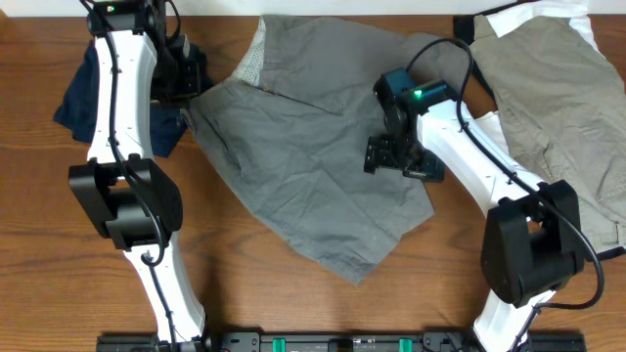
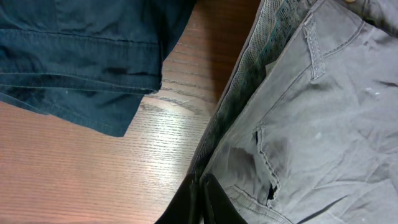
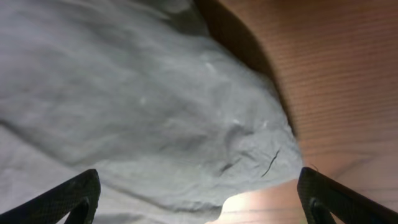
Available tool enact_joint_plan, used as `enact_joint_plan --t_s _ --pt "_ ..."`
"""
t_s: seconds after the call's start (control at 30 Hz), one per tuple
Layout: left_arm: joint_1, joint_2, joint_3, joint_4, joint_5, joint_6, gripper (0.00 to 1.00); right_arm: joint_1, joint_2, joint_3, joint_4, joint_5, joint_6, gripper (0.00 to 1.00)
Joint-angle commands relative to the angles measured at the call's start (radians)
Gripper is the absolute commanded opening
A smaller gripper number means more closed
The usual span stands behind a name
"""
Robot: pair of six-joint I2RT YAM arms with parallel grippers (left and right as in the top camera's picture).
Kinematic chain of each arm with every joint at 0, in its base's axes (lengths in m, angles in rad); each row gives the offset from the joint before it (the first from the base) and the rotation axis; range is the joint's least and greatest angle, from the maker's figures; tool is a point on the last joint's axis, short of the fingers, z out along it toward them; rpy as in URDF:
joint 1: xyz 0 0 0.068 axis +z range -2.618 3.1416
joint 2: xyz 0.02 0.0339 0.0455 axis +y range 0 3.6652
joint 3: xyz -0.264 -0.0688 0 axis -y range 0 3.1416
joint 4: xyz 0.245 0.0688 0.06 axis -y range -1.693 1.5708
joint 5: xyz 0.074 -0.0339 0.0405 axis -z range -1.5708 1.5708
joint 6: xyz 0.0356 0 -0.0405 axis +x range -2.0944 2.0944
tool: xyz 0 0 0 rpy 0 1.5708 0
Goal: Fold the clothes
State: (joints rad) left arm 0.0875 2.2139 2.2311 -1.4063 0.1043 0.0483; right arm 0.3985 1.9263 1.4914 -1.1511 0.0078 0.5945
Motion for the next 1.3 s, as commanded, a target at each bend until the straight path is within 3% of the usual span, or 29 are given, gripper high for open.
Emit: enact_joint_plan --t_s 0.0,0.37,0.43,0.57,0.67,0.97,1.27 --pt "0.008 0.002 -0.004 0.0 -0.016 -0.009 0.06 -0.037 -0.024 -0.069 0.063 0.039 -0.04 0.99" --pt "0.008 0.002 -0.004 -0.002 -0.016 -0.009 0.06 -0.151 -0.024 -0.252 0.303 -0.059 -0.171 0.76" --pt "0.008 0.002 -0.004 -0.002 -0.016 -0.009 0.06 -0.166 -0.024 -0.27 0.341 -0.1 -0.201 0.65" --pt "0.008 0.002 -0.004 -0.004 -0.016 -0.01 0.06 -0.177 -0.024 -0.288 0.366 -0.121 -0.211 0.15" --pt "0.008 0.002 -0.004 -0.007 -0.016 -0.018 0.06 -0.183 -0.024 -0.288 0.367 -0.12 -0.219 0.02" --pt "0.006 0.003 -0.028 -0.028 -0.015 -0.025 0.06 -0.318 -0.024 -0.287 0.446 -0.124 -0.416 0.01" --pt "-0.004 0.003 -0.128 0.021 -0.008 -0.028 0.06 -0.542 -0.024 -0.264 0.578 -0.277 -0.627 0.01"
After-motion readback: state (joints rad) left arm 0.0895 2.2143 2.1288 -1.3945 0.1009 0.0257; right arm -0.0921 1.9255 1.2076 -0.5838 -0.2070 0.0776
